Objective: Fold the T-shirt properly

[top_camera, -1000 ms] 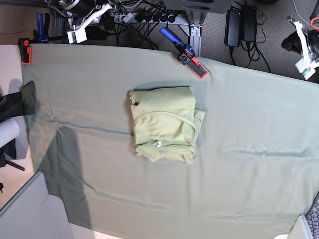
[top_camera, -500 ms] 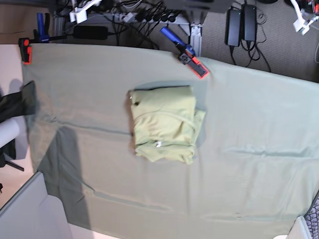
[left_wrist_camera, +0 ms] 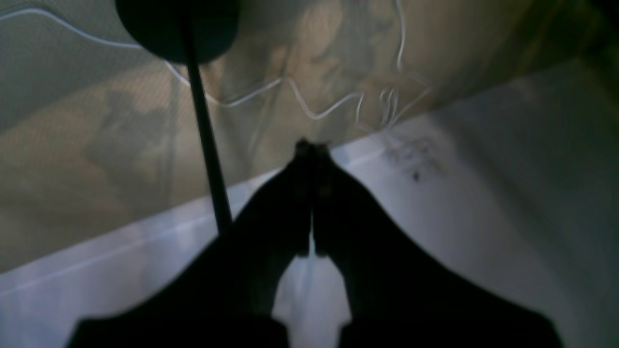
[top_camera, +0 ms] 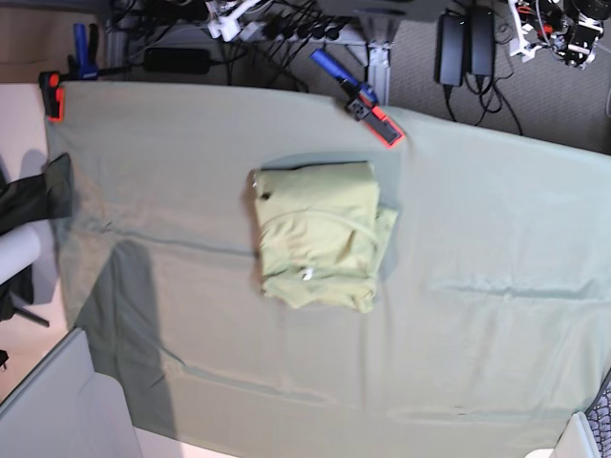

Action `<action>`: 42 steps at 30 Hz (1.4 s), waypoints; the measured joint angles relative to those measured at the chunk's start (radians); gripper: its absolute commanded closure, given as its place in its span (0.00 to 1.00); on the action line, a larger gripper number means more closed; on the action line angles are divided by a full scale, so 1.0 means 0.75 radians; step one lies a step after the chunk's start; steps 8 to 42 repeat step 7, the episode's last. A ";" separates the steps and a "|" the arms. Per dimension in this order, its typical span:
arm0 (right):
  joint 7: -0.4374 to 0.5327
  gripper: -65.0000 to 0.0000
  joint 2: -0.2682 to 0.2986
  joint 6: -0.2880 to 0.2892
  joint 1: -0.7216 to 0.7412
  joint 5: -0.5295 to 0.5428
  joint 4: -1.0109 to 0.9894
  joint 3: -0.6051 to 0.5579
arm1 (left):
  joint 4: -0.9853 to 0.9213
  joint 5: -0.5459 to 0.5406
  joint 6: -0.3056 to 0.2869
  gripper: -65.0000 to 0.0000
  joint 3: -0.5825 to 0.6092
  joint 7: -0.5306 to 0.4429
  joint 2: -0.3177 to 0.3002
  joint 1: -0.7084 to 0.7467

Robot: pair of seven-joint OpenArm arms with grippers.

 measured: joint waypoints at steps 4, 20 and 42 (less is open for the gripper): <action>0.000 1.00 -0.027 0.000 0.077 -0.008 -0.005 -0.003 | -0.006 0.004 0.003 1.00 0.038 -0.090 0.046 -0.075; 0.000 1.00 -0.024 0.001 0.113 -0.010 -0.005 -0.003 | -0.004 0.000 -0.009 1.00 0.038 -0.094 0.087 -0.102; 0.000 1.00 -0.024 0.001 0.113 -0.010 -0.005 -0.003 | -0.004 0.000 -0.009 1.00 0.038 -0.094 0.087 -0.102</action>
